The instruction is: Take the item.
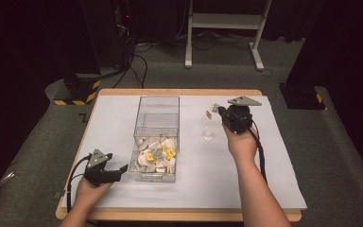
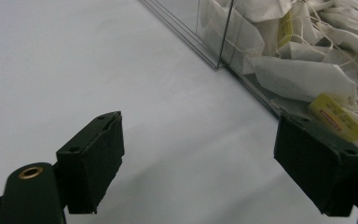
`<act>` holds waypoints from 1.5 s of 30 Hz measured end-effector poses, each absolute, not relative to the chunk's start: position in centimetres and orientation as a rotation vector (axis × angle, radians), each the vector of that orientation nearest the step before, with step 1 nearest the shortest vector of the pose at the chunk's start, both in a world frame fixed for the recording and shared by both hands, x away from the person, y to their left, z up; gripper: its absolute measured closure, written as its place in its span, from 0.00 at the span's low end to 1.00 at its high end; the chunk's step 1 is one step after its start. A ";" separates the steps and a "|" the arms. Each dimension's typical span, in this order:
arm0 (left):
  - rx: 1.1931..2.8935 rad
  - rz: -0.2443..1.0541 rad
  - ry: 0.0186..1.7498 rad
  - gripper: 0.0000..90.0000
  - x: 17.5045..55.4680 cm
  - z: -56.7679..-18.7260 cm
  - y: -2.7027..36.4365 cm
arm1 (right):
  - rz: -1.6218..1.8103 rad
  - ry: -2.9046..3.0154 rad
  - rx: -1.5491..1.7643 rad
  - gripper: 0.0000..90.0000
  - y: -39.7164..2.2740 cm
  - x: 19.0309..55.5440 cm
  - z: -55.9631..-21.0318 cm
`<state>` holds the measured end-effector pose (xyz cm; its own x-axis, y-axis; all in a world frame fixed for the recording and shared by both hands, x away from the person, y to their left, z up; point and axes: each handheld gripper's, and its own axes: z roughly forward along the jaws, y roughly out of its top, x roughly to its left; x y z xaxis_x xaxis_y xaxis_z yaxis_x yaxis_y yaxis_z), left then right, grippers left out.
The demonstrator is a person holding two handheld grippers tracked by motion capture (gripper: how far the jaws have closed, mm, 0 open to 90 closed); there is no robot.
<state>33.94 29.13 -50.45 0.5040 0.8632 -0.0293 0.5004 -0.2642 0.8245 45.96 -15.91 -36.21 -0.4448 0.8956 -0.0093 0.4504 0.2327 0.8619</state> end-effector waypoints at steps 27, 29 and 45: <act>1.918 0.558 1.121 0.18 33.9 -50.4 29.2 | 1.031 2.069 1.271 0.99 -14.8 47.4 -39.2; 1.919 0.557 1.121 0.18 33.9 -50.4 29.2 | 1.026 2.072 1.277 0.99 -14.6 47.5 -39.5; 1.920 0.560 1.120 0.18 33.9 -50.4 29.2 | 0.978 2.118 1.288 0.99 -13.7 48.2 -41.1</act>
